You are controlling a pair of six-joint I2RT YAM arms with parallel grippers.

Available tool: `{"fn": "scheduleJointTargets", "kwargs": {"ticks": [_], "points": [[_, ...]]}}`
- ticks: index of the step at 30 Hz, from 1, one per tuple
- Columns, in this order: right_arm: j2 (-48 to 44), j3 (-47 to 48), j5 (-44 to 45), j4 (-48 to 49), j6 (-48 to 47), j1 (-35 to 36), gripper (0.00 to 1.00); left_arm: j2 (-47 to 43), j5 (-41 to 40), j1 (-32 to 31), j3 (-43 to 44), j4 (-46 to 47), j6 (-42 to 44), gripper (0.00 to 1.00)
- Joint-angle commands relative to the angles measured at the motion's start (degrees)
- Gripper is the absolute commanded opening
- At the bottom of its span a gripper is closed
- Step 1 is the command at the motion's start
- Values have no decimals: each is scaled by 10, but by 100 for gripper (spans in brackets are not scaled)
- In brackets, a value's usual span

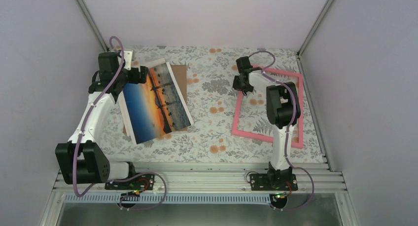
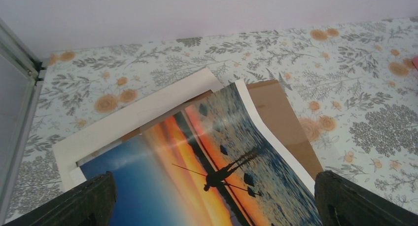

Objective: Put the photo into the frame

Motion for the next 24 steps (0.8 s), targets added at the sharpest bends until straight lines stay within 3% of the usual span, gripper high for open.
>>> {"fn": "scheduleJointTargets", "kwargs": {"ticks": [1,6,14,18,24], "points": [[-7,44,-43,-16,4,5,4,11,-13,-22,0,13,0,100],[-48,111,-160,-23,-10,3,4,20,14,-47,21,21,7,100],[-122,193,-373,34,2,-16,4,38,148,-83,94,22,-15,100],[-169,189,-473,109,24,-32,3,45,228,-116,126,47,-35,100],[-244,111,-609,331,137,-62,3,88,285,-198,192,79,-75,100]]}}
